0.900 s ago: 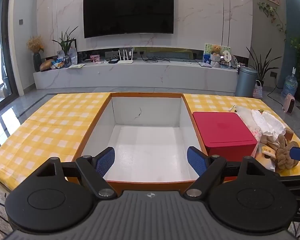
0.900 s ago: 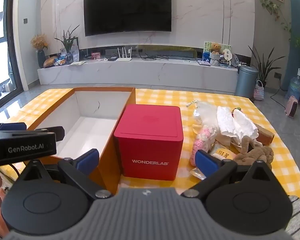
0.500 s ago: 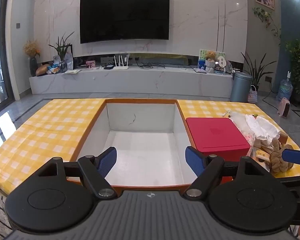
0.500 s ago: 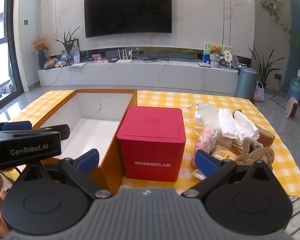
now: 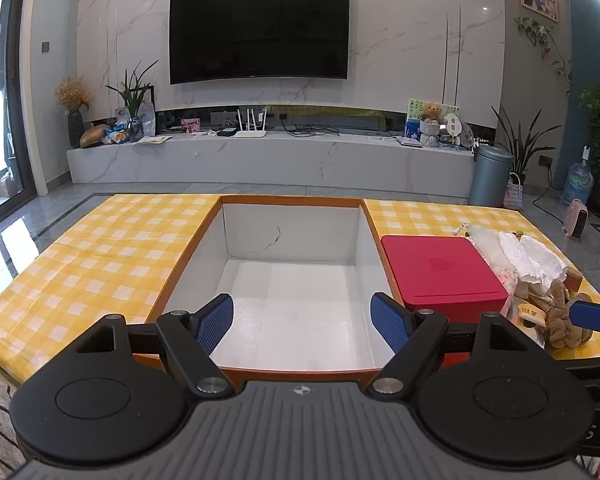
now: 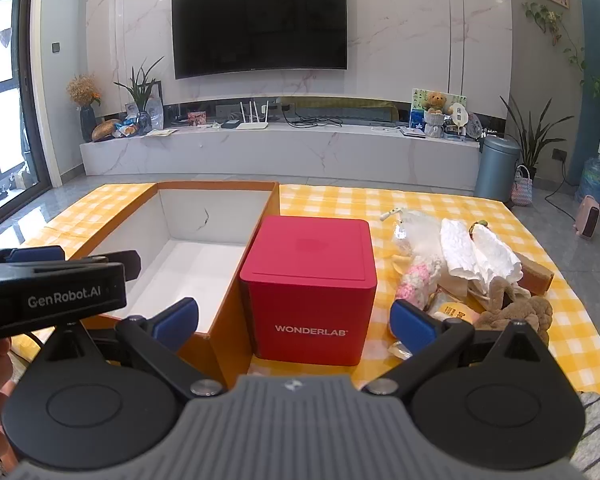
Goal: Organize soft objects
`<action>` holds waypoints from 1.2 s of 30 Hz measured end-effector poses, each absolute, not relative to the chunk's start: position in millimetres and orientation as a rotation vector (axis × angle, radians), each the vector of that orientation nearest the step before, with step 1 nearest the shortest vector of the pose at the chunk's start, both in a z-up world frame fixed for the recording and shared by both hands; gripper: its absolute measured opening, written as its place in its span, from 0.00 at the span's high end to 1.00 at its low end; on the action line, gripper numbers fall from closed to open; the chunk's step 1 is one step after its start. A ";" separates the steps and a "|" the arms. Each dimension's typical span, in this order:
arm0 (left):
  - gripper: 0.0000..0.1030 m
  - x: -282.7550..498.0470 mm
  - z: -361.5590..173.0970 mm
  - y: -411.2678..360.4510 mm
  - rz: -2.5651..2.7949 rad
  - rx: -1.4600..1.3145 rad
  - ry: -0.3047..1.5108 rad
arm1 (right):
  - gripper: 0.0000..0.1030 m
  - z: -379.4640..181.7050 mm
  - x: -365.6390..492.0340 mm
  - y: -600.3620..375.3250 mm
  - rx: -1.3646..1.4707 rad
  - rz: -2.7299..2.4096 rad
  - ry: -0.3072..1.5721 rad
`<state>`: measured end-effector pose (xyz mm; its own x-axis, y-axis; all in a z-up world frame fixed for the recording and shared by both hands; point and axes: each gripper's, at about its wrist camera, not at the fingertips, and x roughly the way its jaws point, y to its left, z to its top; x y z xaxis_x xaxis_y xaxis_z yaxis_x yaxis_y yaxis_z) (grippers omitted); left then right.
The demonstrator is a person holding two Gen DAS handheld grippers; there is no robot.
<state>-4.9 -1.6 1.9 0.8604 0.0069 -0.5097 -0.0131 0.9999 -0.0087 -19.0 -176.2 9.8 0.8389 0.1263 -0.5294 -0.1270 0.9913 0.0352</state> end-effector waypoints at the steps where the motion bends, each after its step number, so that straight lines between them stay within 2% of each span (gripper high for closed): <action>1: 0.11 -4.8 1.8 -1.7 0.010 -0.010 0.535 | 0.03 9.8 -19.0 -175.8 -0.003 0.133 0.559; 36: 0.11 -2.4 -4.8 -3.1 0.034 0.018 0.571 | 0.03 0.8 -18.2 -173.0 -0.011 0.138 0.578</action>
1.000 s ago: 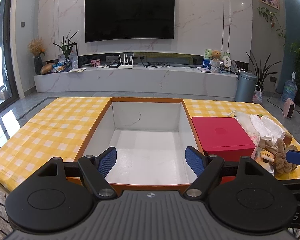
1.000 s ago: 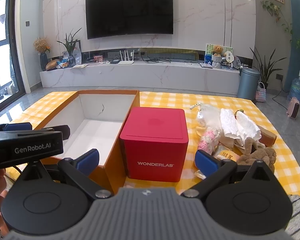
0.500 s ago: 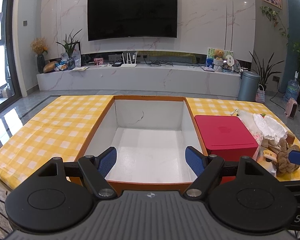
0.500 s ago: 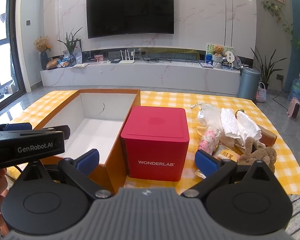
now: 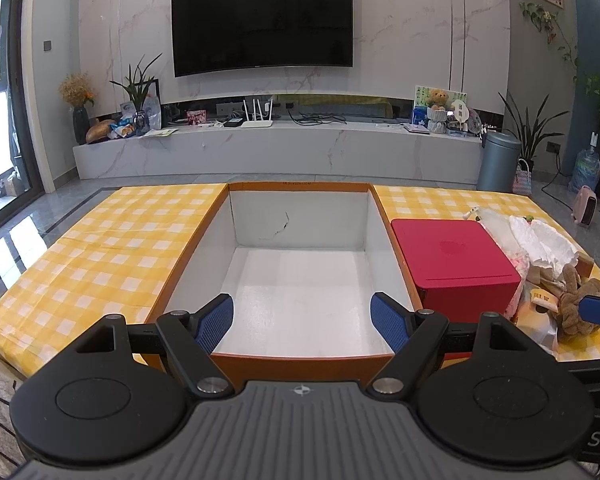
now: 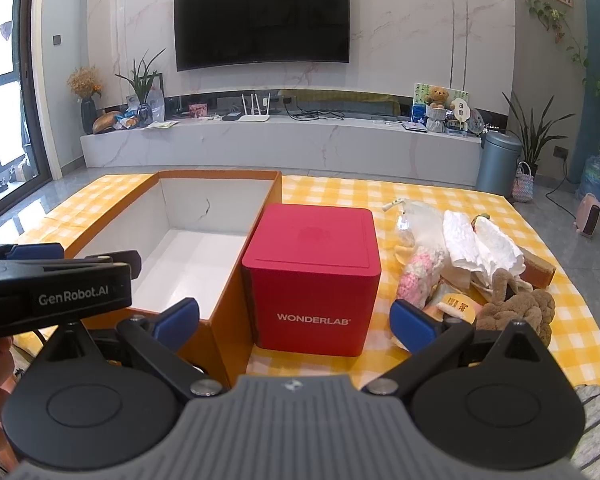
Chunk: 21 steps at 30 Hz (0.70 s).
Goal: Organize soft objects
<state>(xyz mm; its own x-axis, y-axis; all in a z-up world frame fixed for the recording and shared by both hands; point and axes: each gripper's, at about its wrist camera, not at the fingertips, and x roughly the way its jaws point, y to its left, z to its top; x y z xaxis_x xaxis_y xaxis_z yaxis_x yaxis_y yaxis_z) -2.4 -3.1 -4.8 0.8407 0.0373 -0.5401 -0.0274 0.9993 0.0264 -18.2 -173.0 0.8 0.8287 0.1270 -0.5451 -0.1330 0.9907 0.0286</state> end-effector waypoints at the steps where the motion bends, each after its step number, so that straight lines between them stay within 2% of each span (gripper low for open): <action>1: 0.11 -2.5 -5.1 -3.3 0.033 0.019 0.573 | 0.03 0.7 -18.4 -172.8 -0.013 0.139 0.578; 21: 0.11 1.2 -2.9 -10.4 0.001 0.030 0.589 | 0.03 -1.2 -19.0 -182.4 0.016 0.157 0.568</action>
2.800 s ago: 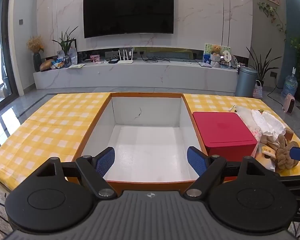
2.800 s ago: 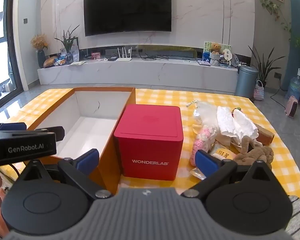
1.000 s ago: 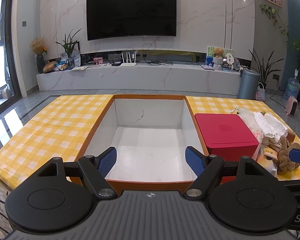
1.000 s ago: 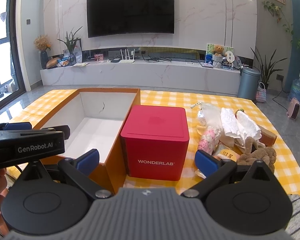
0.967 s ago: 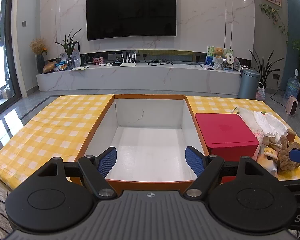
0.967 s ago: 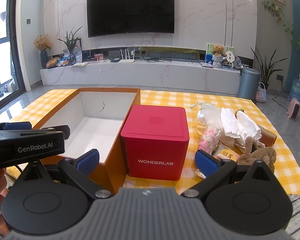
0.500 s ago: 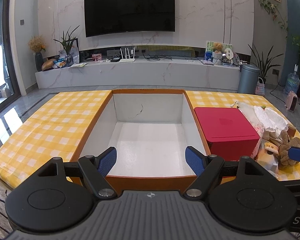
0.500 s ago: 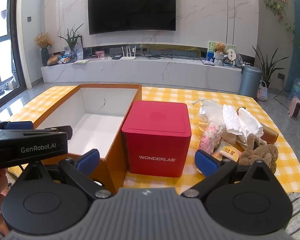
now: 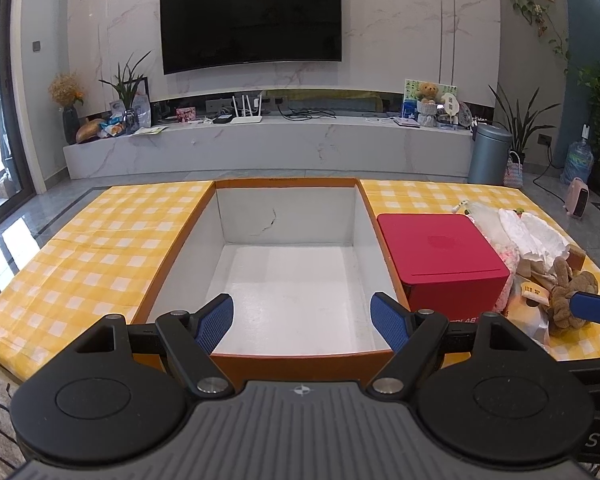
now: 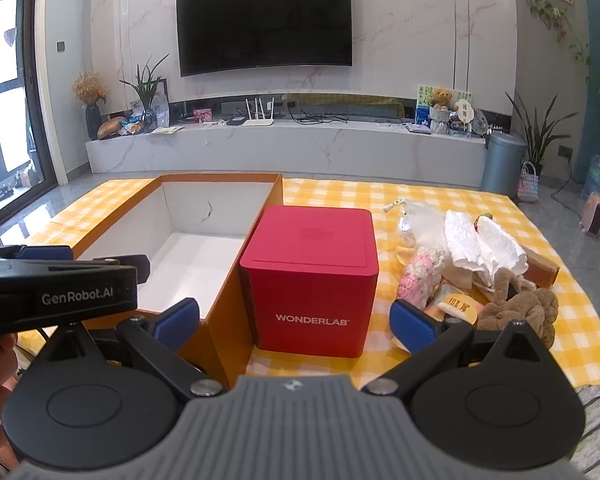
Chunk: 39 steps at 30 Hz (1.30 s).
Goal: Organize soft objects
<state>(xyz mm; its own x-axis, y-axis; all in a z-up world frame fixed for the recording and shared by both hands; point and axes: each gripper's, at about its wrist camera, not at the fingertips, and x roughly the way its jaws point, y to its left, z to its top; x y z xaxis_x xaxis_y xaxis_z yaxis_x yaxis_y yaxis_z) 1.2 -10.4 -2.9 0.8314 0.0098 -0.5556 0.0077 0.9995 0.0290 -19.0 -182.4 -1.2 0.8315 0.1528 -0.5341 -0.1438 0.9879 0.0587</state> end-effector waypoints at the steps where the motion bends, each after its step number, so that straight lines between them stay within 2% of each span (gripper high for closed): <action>1: 0.11 2.4 -2.3 -12.0 -0.003 0.036 0.595 | 0.03 -1.3 -18.9 -183.7 0.022 0.157 0.568; 8: 0.11 13.6 5.3 -27.4 -0.042 0.091 0.609 | 0.03 -0.1 -18.4 -216.7 0.088 0.108 0.562; 18: 0.12 46.2 23.4 -49.7 -0.198 0.113 0.615 | 0.03 4.9 -8.7 -322.5 0.255 -0.098 0.558; 20: 0.18 52.8 26.3 -61.2 -0.235 0.153 0.601 | 0.03 5.6 -7.8 -340.2 0.276 -0.149 0.547; 23: 0.19 59.8 27.6 -82.8 -0.269 0.232 0.576 | 0.03 5.9 -5.8 -360.4 0.291 -0.213 0.533; 30: 0.22 73.0 18.4 -137.2 -0.324 0.474 0.507 | 0.03 -10.1 26.4 -390.7 0.404 -0.292 0.631; 36: 0.31 105.9 8.7 -160.4 -0.421 0.371 0.608 | 0.03 -43.0 63.0 -411.0 0.540 -0.382 0.733; 39: 0.31 121.0 6.2 -169.3 -0.426 0.361 0.630 | 0.03 -58.7 76.9 -414.9 0.608 -0.398 0.774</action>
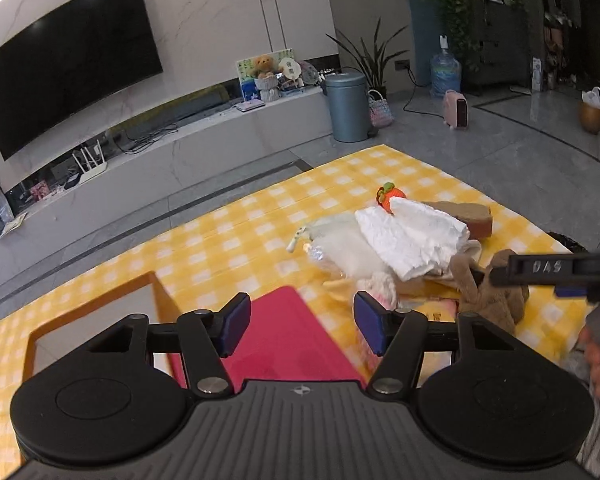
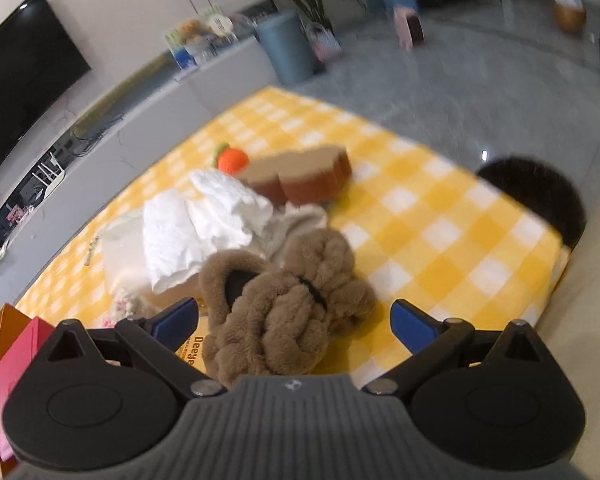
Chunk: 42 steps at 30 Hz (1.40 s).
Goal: Organize soft objects
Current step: 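Grasp the pink knitted toy with left tool while right tool grasps brown plush, then carry the pink toy and brown plush over the white bin with both tools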
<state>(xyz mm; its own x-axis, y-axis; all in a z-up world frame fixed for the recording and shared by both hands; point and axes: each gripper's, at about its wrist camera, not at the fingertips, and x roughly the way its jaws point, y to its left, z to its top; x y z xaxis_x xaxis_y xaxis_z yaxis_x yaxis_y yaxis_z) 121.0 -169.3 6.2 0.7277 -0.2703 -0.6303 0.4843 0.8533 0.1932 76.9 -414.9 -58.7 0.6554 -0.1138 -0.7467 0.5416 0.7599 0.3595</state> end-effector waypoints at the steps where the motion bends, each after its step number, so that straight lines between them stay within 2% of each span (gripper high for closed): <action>1: 0.31 126.5 4.5 -174.0 -0.438 0.382 0.645 | 0.03 -63.2 80.6 -415.3 0.621 -0.398 0.782; 4: 0.13 143.9 -1.1 -186.1 -0.465 0.411 0.728 | 0.03 -72.3 89.6 -414.7 0.640 -0.386 0.805; 11: 0.12 180.7 -15.0 -212.2 -0.534 0.384 0.884 | 0.04 -92.9 106.0 -416.3 0.697 -0.275 0.917; 18: 0.12 203.5 -36.6 -237.5 -0.484 0.443 0.968 | 0.31 -102.1 108.7 -420.3 0.743 -0.247 0.940; 23: 0.13 212.2 -50.9 -252.3 -0.531 0.478 1.056 | 0.33 -100.8 109.6 -416.8 0.721 -0.240 0.926; 28: 0.25 221.6 -66.9 -258.8 -0.541 0.472 1.109 | 0.35 -100.2 104.9 -421.1 0.744 -0.226 0.910; 33: 0.29 219.2 -76.0 -270.3 -0.494 0.555 1.080 | 0.35 -102.0 105.2 -422.1 0.754 -0.221 0.910; 34: 0.33 218.1 -77.3 -272.9 -0.487 0.573 1.075 | 0.35 -102.5 105.8 -422.2 0.756 -0.221 0.911; 35: 0.43 217.6 -77.9 -274.0 -0.496 0.579 1.077 | 0.35 -102.7 106.5 -422.3 0.758 -0.221 0.912; 37: 0.56 219.5 -80.7 -274.5 -0.524 0.547 1.131 | 0.35 -102.2 106.0 -422.2 0.758 -0.222 0.911; 42: 0.68 219.3 -82.4 -274.9 -0.521 0.547 1.129 | 0.35 -104.1 104.7 -424.9 0.782 -0.219 0.901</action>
